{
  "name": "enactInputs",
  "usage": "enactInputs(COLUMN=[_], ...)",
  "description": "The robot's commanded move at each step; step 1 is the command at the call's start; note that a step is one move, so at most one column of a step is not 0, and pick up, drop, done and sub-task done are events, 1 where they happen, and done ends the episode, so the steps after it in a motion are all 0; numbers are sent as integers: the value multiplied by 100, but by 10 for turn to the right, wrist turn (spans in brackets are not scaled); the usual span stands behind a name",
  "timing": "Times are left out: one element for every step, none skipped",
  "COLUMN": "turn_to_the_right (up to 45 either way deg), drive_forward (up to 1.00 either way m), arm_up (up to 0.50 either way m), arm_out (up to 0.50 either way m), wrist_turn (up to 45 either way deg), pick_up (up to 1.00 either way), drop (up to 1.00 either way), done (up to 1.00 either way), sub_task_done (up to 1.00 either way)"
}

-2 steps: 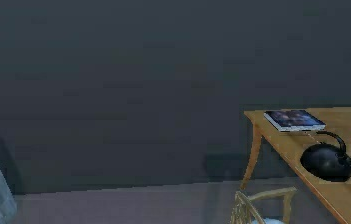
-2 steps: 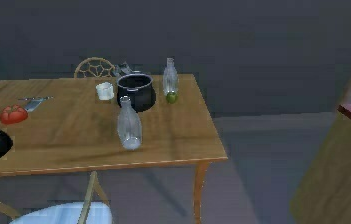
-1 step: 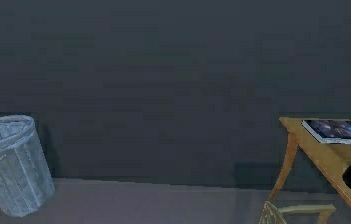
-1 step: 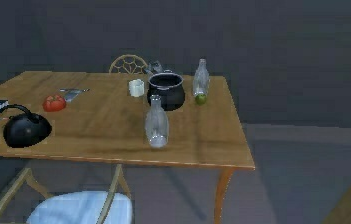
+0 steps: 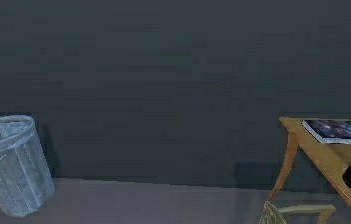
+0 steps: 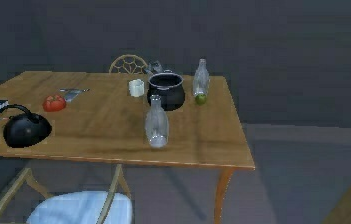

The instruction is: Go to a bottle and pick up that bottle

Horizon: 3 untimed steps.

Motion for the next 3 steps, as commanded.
enactInputs(turn_to_the_right=[0, 0, 0], drive_forward=[0, 0, 0], arm_up=[38, 0, 0], arm_out=[0, 40, 0], wrist_turn=[0, 0, 450], pick_up=[0, 0, 0], drop=[0, 0, 0], done=[0, 0, 0], sub_task_done=[0, 0, 0])
